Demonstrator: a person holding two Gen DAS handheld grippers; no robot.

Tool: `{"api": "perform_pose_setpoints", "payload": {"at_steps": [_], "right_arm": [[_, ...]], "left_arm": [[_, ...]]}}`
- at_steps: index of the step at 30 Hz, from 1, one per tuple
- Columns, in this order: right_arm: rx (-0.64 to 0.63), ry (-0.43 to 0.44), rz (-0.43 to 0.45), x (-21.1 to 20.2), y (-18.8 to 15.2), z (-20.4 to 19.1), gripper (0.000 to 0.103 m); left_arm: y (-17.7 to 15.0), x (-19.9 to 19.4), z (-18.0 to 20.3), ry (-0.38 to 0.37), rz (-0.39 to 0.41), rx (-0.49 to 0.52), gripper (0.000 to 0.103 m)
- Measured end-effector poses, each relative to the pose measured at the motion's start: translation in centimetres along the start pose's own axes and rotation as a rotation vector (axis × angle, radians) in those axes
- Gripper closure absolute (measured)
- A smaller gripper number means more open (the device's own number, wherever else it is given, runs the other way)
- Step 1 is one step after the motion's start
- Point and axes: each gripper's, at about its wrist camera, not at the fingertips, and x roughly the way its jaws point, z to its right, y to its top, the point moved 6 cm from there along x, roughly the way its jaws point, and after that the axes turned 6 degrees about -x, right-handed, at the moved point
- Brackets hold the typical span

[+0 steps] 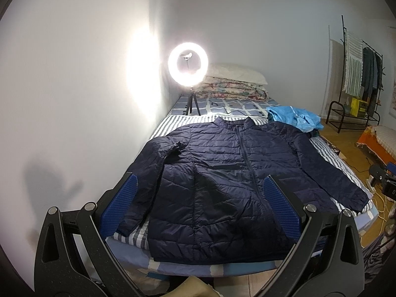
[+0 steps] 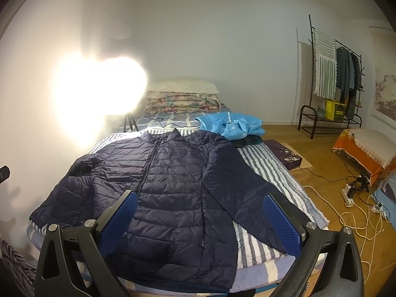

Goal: Fold large clothes

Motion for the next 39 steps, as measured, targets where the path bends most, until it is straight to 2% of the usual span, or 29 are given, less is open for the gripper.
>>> {"api": "perform_pose_setpoints", "payload": {"at_steps": [8, 13, 19, 22, 25, 29, 32, 39], "right_arm": [[-0.051, 0.075, -0.007, 2.1, 1.0, -3.5, 0.000], [-0.129, 0.187, 0.003, 4.4, 2.5, -7.7, 0.000], [-0.209, 0.326, 0.046, 6.9, 4.4, -13.7, 0.001], [-0.243, 0.419, 0.034, 8.1, 4.8, -16.8, 0.006], [-0.296, 0.555, -0.015, 9.8, 4.4, -21.3, 0.019], [-0.376, 0.713, -0.061, 11.1, 3.2, -27.4, 0.030], [-0.428, 0.811, -0.099, 11.9, 2.0, -31.3, 0.039], [-0.565, 1.055, -0.229, 13.1, -2.5, -41.5, 0.042]], "left_arm": [[-0.9, 0.5, -2.5, 0.053, -0.001, -0.015, 0.000], [-1.9, -0.2, -4.8, 0.095, 0.016, -0.029, 0.000], [-3.4, -2.0, -7.9, 0.162, 0.013, -0.052, 0.010], [-4.6, -3.0, -8.7, 0.174, 0.000, -0.065, 0.015], [-5.9, -3.8, -9.5, 0.191, -0.020, -0.077, 0.020], [-7.3, -4.5, -10.3, 0.190, -0.063, -0.113, 0.028], [-7.8, -4.8, -11.1, 0.191, -0.070, -0.147, 0.030], [-8.0, -5.1, -13.2, 0.216, -0.072, -0.204, 0.030]]}}
